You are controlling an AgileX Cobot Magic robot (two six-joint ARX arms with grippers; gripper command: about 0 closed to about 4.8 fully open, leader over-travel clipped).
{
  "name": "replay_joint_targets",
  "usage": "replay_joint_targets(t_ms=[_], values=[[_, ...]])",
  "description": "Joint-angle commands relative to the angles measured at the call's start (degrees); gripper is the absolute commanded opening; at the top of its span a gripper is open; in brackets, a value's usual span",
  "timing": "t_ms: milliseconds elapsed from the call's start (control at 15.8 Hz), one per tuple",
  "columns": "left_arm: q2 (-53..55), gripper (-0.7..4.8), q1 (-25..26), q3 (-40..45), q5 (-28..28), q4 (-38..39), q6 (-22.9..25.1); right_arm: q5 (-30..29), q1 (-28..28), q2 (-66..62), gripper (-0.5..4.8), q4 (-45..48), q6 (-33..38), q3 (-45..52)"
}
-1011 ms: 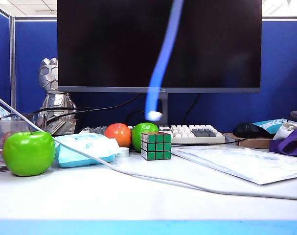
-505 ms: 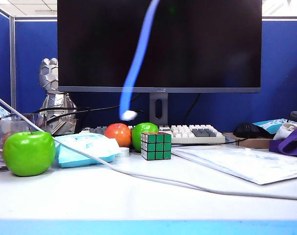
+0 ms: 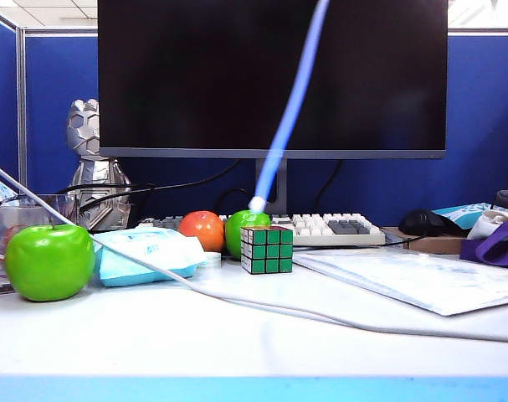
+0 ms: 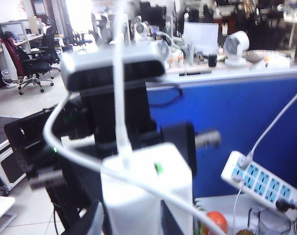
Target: Pick up the Type-C charging cable and the charging base, insert one end of the Type-C charger into the corresponding slot on the base, and finally place the plugged-in charger back on the table.
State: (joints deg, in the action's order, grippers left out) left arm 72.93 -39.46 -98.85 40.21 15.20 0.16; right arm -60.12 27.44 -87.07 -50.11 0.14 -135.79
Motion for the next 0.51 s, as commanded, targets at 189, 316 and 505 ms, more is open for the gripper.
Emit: replay_joint_targets(t_ms=[189,316,505], values=[[-0.57,-0.06,-0.02,-0.72,-0.72,-0.26,0.33,0.24,0.04,0.94,1.52,0.07,-0.20,-0.04],[-0.57,-0.06,-0.02,-0.72,-4.96,1.64,0.46,0.24,0.04,1.27,1.52,0.26,-0.20,-0.04],[-0.55,-0.06,0.00,-0.72,-8.11,5.11,1.51,3.80,0.04,2.19,1.54,0.22,-0.20,-0.04]])
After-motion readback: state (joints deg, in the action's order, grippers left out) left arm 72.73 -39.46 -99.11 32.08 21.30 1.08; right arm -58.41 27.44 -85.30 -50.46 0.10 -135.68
